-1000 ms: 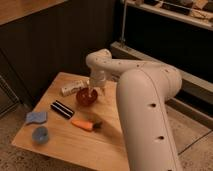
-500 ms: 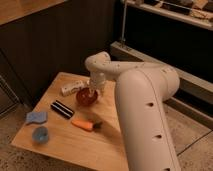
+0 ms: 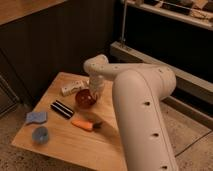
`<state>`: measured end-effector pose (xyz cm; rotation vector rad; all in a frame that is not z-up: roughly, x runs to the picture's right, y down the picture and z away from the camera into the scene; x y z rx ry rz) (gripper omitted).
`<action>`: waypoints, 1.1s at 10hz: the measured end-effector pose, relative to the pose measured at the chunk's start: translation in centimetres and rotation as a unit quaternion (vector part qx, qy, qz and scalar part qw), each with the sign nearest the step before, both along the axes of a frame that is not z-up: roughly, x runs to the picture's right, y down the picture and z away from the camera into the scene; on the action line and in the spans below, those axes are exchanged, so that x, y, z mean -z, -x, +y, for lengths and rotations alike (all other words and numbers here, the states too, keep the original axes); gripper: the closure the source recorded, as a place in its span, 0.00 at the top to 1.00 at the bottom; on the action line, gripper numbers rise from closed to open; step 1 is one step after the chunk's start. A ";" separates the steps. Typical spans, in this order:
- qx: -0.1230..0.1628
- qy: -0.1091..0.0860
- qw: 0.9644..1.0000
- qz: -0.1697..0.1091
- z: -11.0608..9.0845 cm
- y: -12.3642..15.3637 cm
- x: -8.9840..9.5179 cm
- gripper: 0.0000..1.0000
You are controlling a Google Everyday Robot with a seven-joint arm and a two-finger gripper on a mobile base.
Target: Drag the ceramic bowl in a circle
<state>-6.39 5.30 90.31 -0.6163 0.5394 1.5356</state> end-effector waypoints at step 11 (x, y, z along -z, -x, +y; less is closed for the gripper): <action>0.045 -0.019 0.999 0.018 -4.9 -1.1 -1.3 0.00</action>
